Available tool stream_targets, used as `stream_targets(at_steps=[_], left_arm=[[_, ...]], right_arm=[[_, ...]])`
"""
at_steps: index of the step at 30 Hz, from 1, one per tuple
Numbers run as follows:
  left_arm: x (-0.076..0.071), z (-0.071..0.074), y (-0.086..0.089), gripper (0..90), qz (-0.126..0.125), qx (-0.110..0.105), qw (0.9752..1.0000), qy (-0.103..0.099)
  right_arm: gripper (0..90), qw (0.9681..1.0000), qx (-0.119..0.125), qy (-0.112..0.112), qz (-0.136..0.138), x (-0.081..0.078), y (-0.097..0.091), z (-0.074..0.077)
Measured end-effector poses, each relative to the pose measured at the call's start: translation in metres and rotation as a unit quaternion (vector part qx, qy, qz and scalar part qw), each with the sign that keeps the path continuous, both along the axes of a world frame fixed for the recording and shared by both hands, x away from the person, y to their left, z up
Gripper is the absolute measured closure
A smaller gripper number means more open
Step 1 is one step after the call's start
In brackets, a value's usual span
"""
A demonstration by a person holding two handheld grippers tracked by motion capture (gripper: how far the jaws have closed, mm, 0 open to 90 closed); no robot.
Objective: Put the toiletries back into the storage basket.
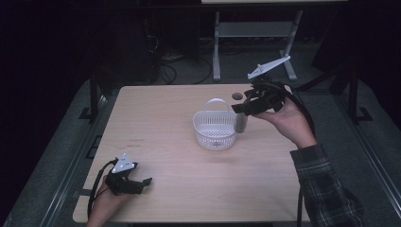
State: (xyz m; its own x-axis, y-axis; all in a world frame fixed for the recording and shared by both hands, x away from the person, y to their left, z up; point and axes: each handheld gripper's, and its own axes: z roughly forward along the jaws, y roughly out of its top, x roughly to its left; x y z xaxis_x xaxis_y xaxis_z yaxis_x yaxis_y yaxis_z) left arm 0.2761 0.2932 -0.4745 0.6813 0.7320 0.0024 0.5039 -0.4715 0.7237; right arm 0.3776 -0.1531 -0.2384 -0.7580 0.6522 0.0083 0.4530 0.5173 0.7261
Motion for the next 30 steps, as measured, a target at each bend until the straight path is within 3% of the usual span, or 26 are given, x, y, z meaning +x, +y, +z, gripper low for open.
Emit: stream_targets(at_steps=[10, 30], left_arm=[[0.000, 0.000, 0.000, 12.7, 0.000, 0.000, 1.0000, 0.000], [0.000, 0.000, 0.000, 12.7, 0.000, 0.000, 1.0000, -0.001]], right_arm=[[29.9, 1.0000, 0.001, 0.004, 0.007, 0.010, 0.011, -0.001], [29.8, 0.9996, -0.001, 0.028, 0.006, 0.034, 0.023, -0.027]])
